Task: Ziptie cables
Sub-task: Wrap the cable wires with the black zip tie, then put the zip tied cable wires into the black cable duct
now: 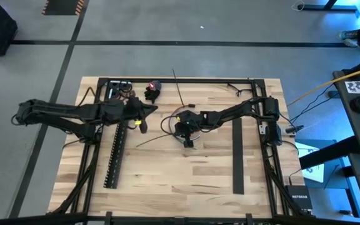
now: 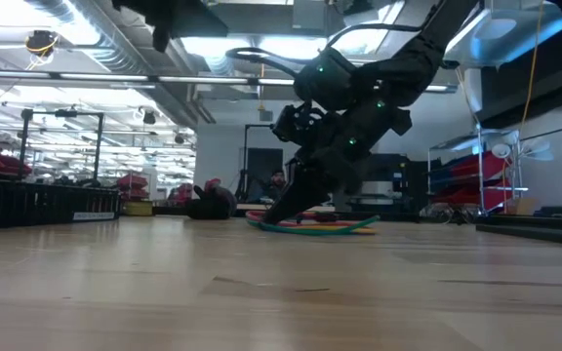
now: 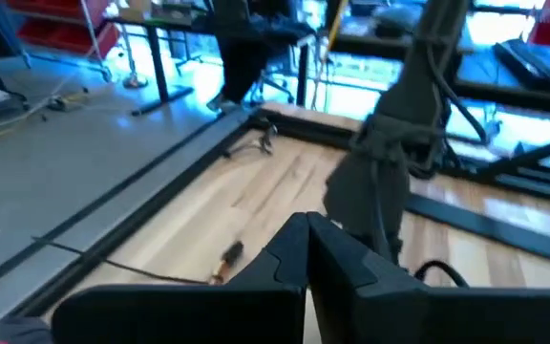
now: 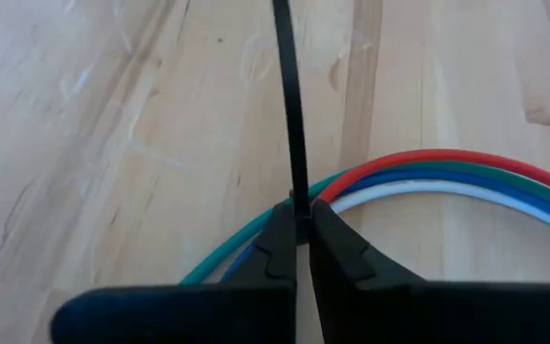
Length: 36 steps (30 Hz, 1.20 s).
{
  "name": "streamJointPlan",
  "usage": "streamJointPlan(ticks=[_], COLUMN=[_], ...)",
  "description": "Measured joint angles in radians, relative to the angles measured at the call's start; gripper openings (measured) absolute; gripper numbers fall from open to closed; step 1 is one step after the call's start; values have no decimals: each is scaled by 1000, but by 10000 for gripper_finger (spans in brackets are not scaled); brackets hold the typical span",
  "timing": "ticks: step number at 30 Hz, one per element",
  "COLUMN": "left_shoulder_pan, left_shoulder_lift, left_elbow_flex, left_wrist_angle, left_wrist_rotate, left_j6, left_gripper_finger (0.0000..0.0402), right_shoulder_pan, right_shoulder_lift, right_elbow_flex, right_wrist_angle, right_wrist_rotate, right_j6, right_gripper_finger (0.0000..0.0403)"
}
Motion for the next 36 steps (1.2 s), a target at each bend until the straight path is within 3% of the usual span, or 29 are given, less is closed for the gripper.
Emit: streamJointPlan(ticks=[7,15,19,24,29,36], left_shoulder_pan=[35,95,137,195,231,230], left_shoulder_lift=[-7,-6,-5,4,5,5], left_elbow_flex=[-2,91,105,99,99,99], left_wrist_angle=[-51,-371,-442,-472,-515,-701], left_wrist_rotate=[12,20,23,22,22,25], left_j6=[-38,-80,-81,-49,-49,-163], left_gripper_finger=[30,122,149,159,159,159], right_shoulder_pan=[1,-30,-79,-136,-101,-23], right_shoulder_lift=[-5,-155,-201,-191,-108,3], right_elbow_flex=[35,188,245,262,260,261], right_wrist_angle=[-1,-364,-520,-436,-271,-201], right_wrist_rotate=[59,94,97,82,72,277], right_j6=[59,81,218,543,636,705], right_gripper_finger=[74,162,183,188,188,189])
